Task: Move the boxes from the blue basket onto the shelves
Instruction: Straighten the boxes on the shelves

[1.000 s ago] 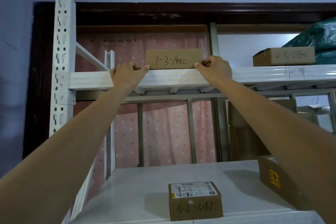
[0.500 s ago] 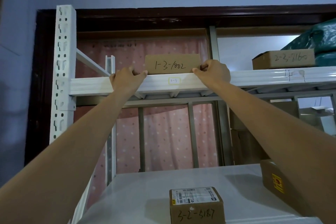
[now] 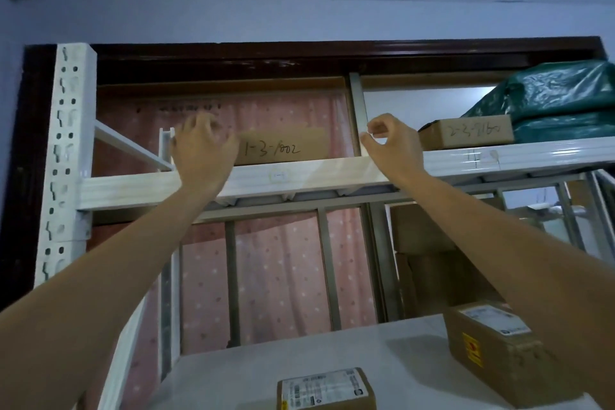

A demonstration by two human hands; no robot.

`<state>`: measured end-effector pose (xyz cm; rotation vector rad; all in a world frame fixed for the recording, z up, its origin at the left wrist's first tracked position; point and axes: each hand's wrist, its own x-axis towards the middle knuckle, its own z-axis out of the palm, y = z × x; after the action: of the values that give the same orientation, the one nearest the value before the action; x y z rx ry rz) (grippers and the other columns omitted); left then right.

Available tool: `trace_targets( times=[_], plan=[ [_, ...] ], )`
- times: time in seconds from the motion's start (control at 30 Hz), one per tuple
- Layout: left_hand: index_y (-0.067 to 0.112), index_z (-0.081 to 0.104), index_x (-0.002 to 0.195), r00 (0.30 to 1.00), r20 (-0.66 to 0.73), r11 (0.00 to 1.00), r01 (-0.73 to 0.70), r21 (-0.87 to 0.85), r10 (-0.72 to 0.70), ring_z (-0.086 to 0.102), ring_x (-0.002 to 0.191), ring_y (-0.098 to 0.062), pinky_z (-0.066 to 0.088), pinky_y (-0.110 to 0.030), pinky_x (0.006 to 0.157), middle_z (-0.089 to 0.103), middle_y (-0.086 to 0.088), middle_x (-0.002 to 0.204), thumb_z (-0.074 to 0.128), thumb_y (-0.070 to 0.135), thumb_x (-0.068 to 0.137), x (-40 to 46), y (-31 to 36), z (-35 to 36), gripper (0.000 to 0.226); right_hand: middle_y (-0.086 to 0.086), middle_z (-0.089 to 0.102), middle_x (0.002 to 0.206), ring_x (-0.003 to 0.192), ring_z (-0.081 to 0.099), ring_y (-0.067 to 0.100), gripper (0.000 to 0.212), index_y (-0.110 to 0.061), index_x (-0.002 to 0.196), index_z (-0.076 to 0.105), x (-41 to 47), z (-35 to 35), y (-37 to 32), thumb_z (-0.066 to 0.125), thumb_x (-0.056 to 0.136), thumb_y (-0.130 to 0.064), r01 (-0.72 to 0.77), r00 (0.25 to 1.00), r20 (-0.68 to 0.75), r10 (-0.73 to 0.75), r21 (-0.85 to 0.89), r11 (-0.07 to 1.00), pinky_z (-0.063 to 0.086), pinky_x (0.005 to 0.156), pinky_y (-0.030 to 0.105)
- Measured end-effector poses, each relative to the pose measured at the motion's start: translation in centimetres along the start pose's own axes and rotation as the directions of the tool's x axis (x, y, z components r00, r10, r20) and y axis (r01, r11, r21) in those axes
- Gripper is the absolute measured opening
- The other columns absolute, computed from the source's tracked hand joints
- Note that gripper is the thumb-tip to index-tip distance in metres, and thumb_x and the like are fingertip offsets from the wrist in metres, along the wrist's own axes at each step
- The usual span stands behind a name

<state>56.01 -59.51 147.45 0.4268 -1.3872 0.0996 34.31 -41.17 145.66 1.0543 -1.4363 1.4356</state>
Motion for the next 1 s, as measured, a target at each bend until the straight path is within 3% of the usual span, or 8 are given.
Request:
trace_targets(
  times=[0.07,0.2,0.37,0.47,0.63,0.77,0.93,1.0],
  plan=[
    [0.011,0.056,0.101,0.999,-0.006,0.996,-0.046,-0.080,0.046,0.051,0.107,-0.027,0.038,-0.043,0.095,0.061,-0.007,0.109,0.055,0.031,0.085,-0.4,3.6,1.0,0.025,0.005,0.067,0.111,0.102,0.062,0.019,0.031,-0.010,0.114,0.062,0.9,-2.7,2.0,0.063,0.091,-0.031,0.009,0.999,-0.037,-0.011,-0.035,0.999,0.050,0.088,0.031],
    [0.009,0.053,0.098,0.983,0.133,0.966,-0.089,-0.244,0.124,0.054,0.095,-0.025,0.044,-0.039,0.081,0.059,-0.008,0.102,0.056,0.028,0.087,-3.0,11.8,5.4,0.021,0.003,0.064,0.113,0.100,0.061,0.019,0.035,-0.016,0.115,0.061,2.6,-8.2,6.7,0.065,0.087,-0.036,-0.039,0.990,-0.138,0.022,-0.121,0.992,0.047,0.083,0.032],
    [0.013,0.049,0.093,0.967,0.213,0.935,-0.055,-0.350,0.137,0.055,0.083,-0.021,0.044,-0.035,0.073,0.058,-0.003,0.090,0.057,0.026,0.089,-7.5,20.5,11.6,0.017,0.005,0.058,0.118,0.102,0.058,0.021,0.042,-0.018,0.118,0.057,5.1,-14.9,14.0,0.066,0.084,-0.040,-0.097,0.977,-0.201,0.068,-0.139,0.986,0.046,0.081,0.034],
    [0.015,0.049,0.095,0.933,0.334,0.956,-0.029,-0.292,0.131,0.054,0.080,-0.020,0.044,-0.034,0.071,0.053,0.004,0.081,0.054,0.036,0.090,-8.9,24.3,15.6,0.022,0.005,0.061,0.117,0.100,0.059,0.022,0.046,-0.018,0.121,0.055,6.4,-17.6,18.4,0.064,0.084,-0.043,-0.120,0.986,-0.130,0.105,-0.121,0.985,0.045,0.079,0.033],
    [0.013,0.056,0.105,0.839,0.543,0.997,0.069,-0.040,-0.037,0.053,0.086,-0.022,0.040,-0.032,0.073,0.058,-0.002,0.095,0.040,0.060,0.091,-8.8,26.7,19.8,0.052,0.003,0.067,0.115,0.106,0.059,0.024,0.047,-0.017,0.121,0.058,7.8,-18.5,23.0,0.057,0.088,-0.050,-0.224,0.965,0.115,0.235,-0.100,0.969,0.046,0.085,0.035],
    [0.017,0.056,0.085,0.862,0.504,0.991,-0.005,0.131,-0.062,0.054,0.083,-0.024,0.035,-0.032,0.071,0.062,-0.004,0.087,0.034,0.061,0.092,-9.3,26.3,20.9,0.049,0.000,0.069,0.105,0.097,0.060,0.021,0.045,-0.024,0.107,0.067,7.7,-17.7,24.2,0.053,0.084,-0.060,-0.211,0.959,0.157,0.237,-0.165,0.963,0.047,0.087,0.035],
    [0.017,0.063,0.108,0.847,0.522,0.985,0.010,0.173,-0.100,0.058,0.101,-0.029,0.041,-0.038,0.089,0.067,-0.008,0.106,0.032,0.061,0.093,-9.0,26.4,20.8,0.055,0.001,0.068,0.087,0.092,0.063,0.025,0.061,-0.020,0.088,0.070,8.5,-17.2,23.6,0.049,0.078,-0.076,-0.260,0.938,0.168,0.303,-0.236,0.936,0.046,0.096,0.041],
    [0.019,0.063,0.106,0.855,0.508,0.983,0.009,0.181,-0.102,0.058,0.100,-0.028,0.041,-0.037,0.090,0.067,-0.007,0.107,0.034,0.060,0.094,-9.1,26.5,20.8,0.052,0.001,0.066,0.078,0.087,0.063,0.025,0.063,-0.017,0.086,0.071,8.7,-16.9,23.4,0.049,0.078,-0.076,-0.259,0.938,0.160,0.309,-0.271,0.927,0.046,0.093,0.039]
  ],
)
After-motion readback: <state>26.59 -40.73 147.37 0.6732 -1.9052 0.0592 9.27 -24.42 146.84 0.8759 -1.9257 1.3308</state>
